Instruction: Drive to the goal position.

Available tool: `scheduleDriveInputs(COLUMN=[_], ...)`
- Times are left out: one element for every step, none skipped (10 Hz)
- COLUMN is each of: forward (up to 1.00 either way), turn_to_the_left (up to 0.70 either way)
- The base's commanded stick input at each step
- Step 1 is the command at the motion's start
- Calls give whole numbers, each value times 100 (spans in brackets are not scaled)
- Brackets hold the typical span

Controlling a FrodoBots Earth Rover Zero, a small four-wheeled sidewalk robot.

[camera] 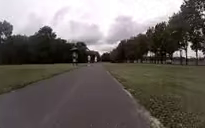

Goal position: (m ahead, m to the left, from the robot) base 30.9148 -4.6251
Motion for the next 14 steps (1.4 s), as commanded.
scheduleDriveInputs(forward=[70,70,70,70,70,70,70,70,70,70,70,70,70,70], turn_to_the_left=[0,0,0,0,0,0,0,14,10,0,0,0,0,0])
